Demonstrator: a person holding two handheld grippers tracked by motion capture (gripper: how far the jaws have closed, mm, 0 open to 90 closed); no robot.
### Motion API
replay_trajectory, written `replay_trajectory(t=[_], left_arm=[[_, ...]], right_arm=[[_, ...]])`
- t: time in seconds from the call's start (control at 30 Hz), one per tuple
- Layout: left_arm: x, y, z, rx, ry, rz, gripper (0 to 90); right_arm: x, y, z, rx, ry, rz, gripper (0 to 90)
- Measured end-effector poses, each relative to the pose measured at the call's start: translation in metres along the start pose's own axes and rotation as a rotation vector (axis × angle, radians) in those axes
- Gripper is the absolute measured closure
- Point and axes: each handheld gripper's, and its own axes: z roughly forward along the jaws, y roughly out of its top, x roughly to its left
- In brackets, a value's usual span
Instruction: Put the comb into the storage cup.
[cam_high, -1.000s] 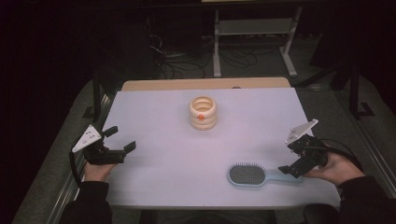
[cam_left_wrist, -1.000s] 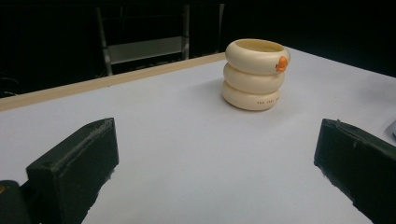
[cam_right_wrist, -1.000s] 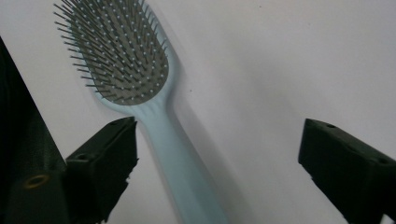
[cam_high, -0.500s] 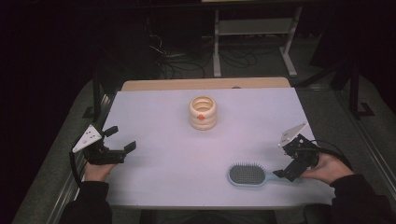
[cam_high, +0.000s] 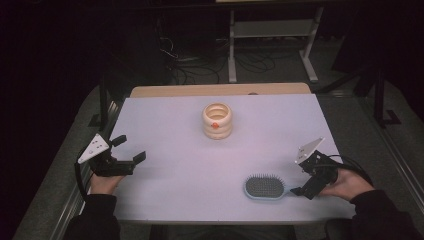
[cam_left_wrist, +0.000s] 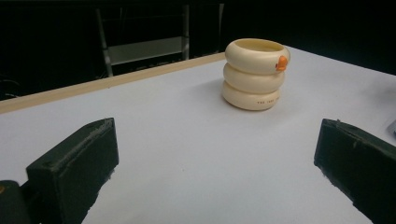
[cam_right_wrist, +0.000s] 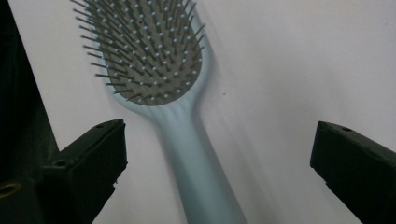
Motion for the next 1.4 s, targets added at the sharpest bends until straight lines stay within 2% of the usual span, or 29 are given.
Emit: replay_trajectory(t=[0.07, 0.2, 0.33, 0.47, 0.83, 1.0, 1.1, 1.27, 1.4], left_arm=[[0.000, 0.000, 0.000, 0.001, 0.000, 0.000, 0.0], [0.000, 0.000, 0.000, 0.001, -0.001, -0.001, 0.0], [0.000, 0.000, 0.000, 0.001, -0.002, 0.001, 0.0], [0.000, 0.000, 0.001, 0.002, -0.001, 0.001, 0.0], [-0.001, 0.000, 0.001, 0.007, -0.006, 0.004, 0.0], [-0.001, 0.000, 0.001, 0.006, -0.005, 0.004, 0.0], [-0.001, 0.000, 0.001, 0.004, -0.004, 0.002, 0.0], [-0.001, 0.000, 0.001, 0.006, -0.005, 0.006, 0.0], [-0.001, 0.000, 0.001, 0.005, -0.005, 0.003, 0.0]], right_arm=[[0.001, -0.001, 0.002, 0.003, 0.008, -0.010, 5.4], [0.003, -0.004, 0.005, -0.001, 0.034, -0.037, 14.0], [0.006, -0.008, 0.009, 0.007, 0.034, -0.068, 18.9], [0.007, -0.008, 0.011, 0.012, 0.052, -0.078, 25.4], [0.011, -0.002, 0.027, 0.108, 0.061, -0.087, 40.3], [0.011, 0.000, 0.026, 0.123, 0.048, -0.097, 49.4], [0.011, 0.002, 0.024, 0.126, 0.053, -0.105, 52.0], [0.012, 0.005, 0.027, 0.167, 0.043, -0.135, 55.6], [0.013, 0.010, 0.030, 0.193, 0.054, -0.162, 56.6]])
